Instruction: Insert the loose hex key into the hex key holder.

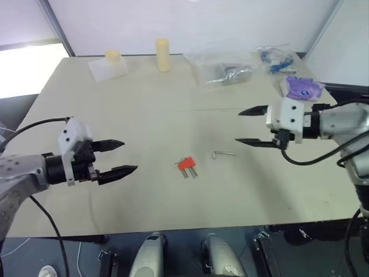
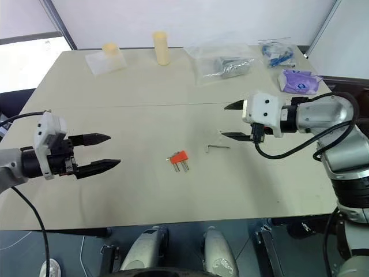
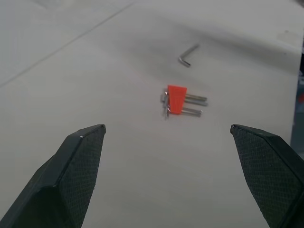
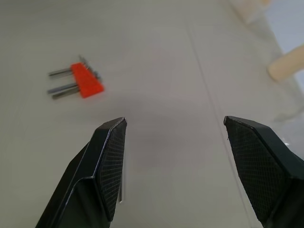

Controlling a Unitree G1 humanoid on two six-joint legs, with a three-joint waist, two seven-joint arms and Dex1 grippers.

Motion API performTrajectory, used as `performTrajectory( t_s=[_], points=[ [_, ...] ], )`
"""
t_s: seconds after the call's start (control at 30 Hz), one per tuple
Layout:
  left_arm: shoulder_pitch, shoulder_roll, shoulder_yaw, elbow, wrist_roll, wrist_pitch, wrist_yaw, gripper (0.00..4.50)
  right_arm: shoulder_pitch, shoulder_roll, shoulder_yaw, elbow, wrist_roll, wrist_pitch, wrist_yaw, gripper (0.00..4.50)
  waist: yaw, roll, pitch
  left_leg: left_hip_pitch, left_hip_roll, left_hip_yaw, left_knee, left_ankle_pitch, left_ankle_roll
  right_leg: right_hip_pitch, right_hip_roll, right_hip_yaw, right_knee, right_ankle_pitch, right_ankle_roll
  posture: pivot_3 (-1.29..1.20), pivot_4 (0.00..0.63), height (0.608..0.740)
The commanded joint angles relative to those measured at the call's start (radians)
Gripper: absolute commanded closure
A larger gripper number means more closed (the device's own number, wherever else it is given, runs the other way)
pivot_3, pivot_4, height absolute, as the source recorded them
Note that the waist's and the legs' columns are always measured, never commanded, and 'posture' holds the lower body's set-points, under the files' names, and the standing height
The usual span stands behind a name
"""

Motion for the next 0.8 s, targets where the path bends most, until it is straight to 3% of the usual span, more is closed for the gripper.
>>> performTrajectory(
  t_s=[0.03, 0.8],
  points=[
    [-0.015, 0.019, 0.005, -0.007, -0.004, -0.005, -0.027, 0.09, -0.032, -0.013, -0.014, -0.006, 0.014, -0.02, 0.034, 1.1, 0.0, 0.0, 0.0, 0.0, 0.0, 0.0, 0.0, 0.0, 0.0, 0.0, 0.0, 0.0, 0.0, 0.0, 0.0, 0.0, 0.15, 0.74],
    [-0.034, -0.01, -0.01, -0.025, 0.021, -0.013, 0.004, 0.09, -0.091, 0.051, 0.071, -0.012, -0.071, -0.033, 0.028, 1.1, 0.001, 0.0, 0.0, -0.001, 0.0, 0.001, 0.0, 0.0, 0.0, -0.001, 0.0, 0.001, 0.0, 0.001, 0.002, 0.0, 0.15, 0.74]
  ],
)
